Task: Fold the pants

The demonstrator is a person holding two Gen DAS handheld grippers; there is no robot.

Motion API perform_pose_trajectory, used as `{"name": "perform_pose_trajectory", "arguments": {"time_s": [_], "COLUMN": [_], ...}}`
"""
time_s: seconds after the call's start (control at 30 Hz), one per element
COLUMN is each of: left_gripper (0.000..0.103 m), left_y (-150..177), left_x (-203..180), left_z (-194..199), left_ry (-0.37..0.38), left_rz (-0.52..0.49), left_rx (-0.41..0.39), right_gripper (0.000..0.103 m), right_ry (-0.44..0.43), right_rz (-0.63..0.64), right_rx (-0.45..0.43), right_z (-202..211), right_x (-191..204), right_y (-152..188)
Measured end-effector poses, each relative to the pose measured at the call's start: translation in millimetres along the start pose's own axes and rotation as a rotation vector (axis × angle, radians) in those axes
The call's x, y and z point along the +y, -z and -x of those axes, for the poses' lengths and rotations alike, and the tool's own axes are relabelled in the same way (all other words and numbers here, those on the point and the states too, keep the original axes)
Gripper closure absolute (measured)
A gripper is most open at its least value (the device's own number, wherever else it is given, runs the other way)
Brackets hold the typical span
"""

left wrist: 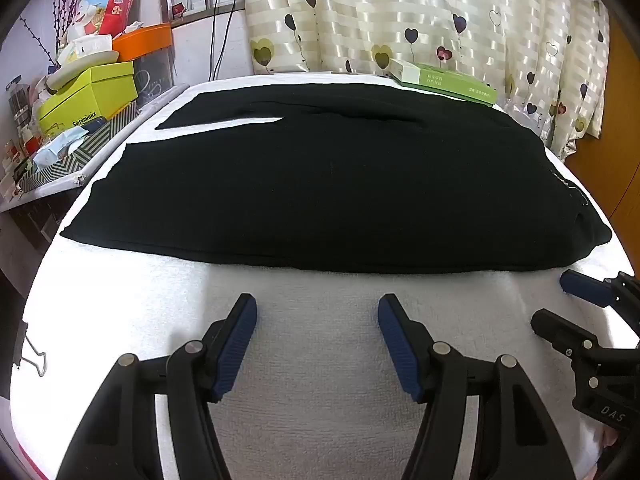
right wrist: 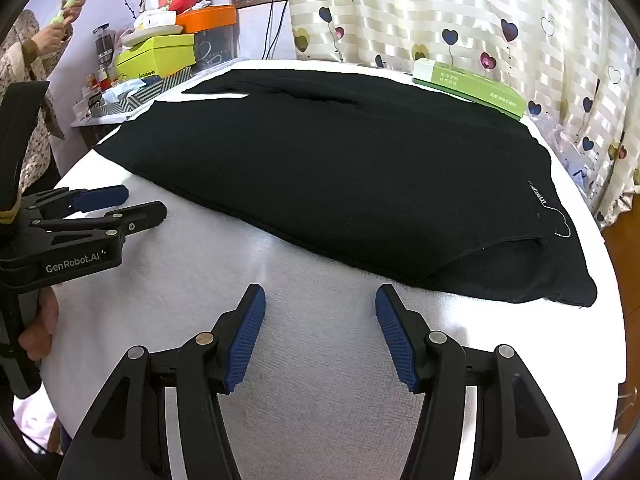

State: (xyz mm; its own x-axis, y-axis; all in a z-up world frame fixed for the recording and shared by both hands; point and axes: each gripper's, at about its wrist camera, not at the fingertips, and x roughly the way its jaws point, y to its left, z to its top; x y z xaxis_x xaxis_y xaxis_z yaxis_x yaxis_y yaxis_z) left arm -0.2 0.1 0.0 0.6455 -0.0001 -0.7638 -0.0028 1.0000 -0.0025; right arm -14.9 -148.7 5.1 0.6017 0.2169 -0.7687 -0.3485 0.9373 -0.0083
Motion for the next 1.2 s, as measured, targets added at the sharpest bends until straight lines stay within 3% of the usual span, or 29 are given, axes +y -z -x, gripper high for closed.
{"name": "perform_pose_trajectory", "arguments": {"time_s": [1.2], "left_gripper": [0.037], "left_y": [-2.5], "left_x": [-2.1], "left_z": [-1.4], "left_ry": [-0.001], "left_rz": [-0.001], "left_rx": [-0.002], "right_gripper": [0.045], "right_ry": [-0.002], "right_rz": [-0.002], "right_rx": [0.001], "right_z": [0.1], "right_x": [-0.4], "right_y": [-0.3]}}
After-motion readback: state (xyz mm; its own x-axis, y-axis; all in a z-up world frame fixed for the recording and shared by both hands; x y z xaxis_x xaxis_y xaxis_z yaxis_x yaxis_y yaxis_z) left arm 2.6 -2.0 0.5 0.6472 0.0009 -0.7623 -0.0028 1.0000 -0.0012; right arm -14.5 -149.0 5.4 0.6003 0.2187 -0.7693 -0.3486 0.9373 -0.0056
